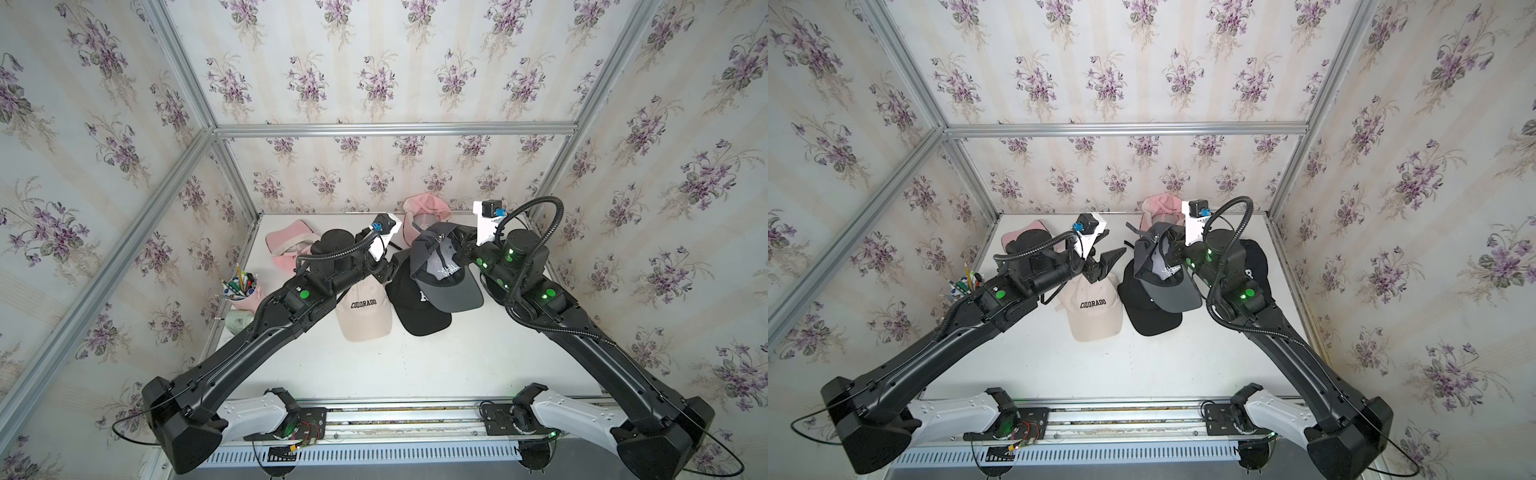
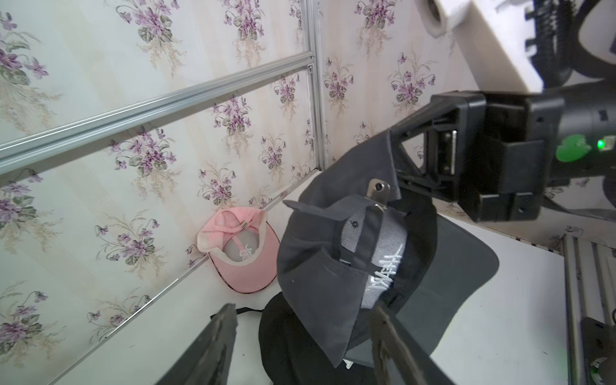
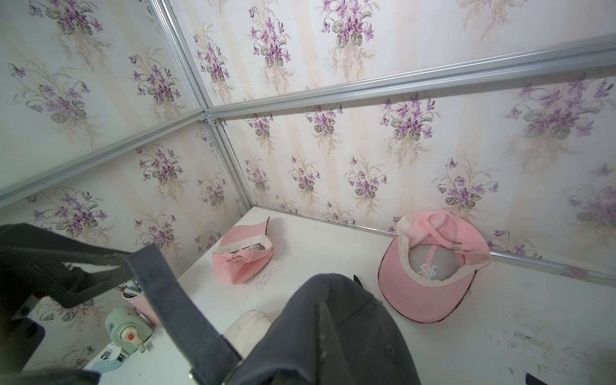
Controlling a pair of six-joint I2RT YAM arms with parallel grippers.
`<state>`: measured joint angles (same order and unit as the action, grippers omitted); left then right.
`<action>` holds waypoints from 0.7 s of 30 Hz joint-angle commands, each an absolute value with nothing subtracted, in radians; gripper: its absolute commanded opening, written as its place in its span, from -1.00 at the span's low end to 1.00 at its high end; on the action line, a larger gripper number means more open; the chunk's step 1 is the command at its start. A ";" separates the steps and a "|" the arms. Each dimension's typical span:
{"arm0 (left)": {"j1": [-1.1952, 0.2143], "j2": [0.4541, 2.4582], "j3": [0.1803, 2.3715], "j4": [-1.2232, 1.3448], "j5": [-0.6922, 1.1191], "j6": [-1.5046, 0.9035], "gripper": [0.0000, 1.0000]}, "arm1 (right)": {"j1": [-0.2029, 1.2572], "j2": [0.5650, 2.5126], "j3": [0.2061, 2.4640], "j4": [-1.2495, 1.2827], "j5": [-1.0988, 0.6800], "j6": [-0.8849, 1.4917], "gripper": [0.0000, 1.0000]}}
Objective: Open the adjustable buckle of the baseball cap
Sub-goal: Pull the adjustable strap on the baseball cap.
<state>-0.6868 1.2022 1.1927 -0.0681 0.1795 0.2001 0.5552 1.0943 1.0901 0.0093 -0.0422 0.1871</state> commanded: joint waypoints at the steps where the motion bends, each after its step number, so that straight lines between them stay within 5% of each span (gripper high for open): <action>1: -0.709 1.216 1.187 0.023 0.206 0.241 0.29 | 0.555 1.100 1.103 0.021 -0.068 0.201 -1.00; 14: -0.769 1.382 1.231 0.129 0.255 0.301 0.30 | 0.555 1.095 1.098 0.009 -0.092 0.226 -1.00; 21: -0.768 1.407 1.244 0.129 0.262 0.298 -0.22 | 0.555 1.080 1.089 0.000 -0.089 0.229 -1.00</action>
